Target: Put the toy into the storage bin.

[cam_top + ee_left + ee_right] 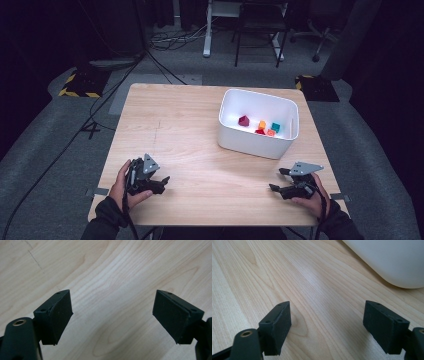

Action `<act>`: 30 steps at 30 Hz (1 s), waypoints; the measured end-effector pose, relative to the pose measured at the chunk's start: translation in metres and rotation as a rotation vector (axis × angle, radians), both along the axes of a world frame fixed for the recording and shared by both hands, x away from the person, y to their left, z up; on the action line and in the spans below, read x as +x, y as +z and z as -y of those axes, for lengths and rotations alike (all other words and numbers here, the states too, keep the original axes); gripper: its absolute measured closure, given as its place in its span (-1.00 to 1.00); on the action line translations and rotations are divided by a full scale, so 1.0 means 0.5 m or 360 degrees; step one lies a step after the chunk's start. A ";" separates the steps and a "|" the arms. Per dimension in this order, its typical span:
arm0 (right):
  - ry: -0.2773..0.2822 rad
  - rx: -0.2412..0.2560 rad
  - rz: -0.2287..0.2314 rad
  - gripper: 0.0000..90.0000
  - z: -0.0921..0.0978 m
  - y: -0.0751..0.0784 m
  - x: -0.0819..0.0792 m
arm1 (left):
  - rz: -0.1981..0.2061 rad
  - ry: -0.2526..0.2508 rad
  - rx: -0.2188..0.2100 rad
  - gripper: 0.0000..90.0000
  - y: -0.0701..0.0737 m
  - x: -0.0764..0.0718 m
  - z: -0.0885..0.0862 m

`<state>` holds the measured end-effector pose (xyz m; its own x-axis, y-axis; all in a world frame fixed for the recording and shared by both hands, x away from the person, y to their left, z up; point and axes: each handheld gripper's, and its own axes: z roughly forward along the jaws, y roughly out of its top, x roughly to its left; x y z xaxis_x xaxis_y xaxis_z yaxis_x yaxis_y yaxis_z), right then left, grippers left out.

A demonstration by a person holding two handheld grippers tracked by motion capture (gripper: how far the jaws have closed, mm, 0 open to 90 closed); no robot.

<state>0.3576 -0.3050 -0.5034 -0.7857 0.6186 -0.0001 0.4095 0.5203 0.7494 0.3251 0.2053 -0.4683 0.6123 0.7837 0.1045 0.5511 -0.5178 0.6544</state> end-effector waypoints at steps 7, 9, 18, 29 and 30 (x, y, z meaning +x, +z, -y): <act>0.0001 0.0001 0.0000 -0.49 0.000 0.000 0.000 | -0.0066 0.0030 -0.0039 -0.63 -0.026 -0.025 -0.012; 0.0001 0.0001 0.0001 -0.49 0.000 0.000 0.000 | -0.0068 0.0051 -0.0082 -0.63 -0.035 -0.033 -0.018; 0.0001 0.0000 0.0001 -0.49 0.000 0.000 0.000 | -0.0099 0.0142 -0.0187 -0.65 -0.066 -0.055 -0.044; -0.0003 0.0001 -0.0002 -0.49 0.000 0.000 -0.001 | -0.0072 0.0174 -0.0201 -0.67 -0.070 -0.062 -0.046; -0.0003 0.0001 -0.0002 -0.49 0.000 0.000 0.000 | -0.0073 0.0174 -0.0202 -0.67 -0.070 -0.062 -0.046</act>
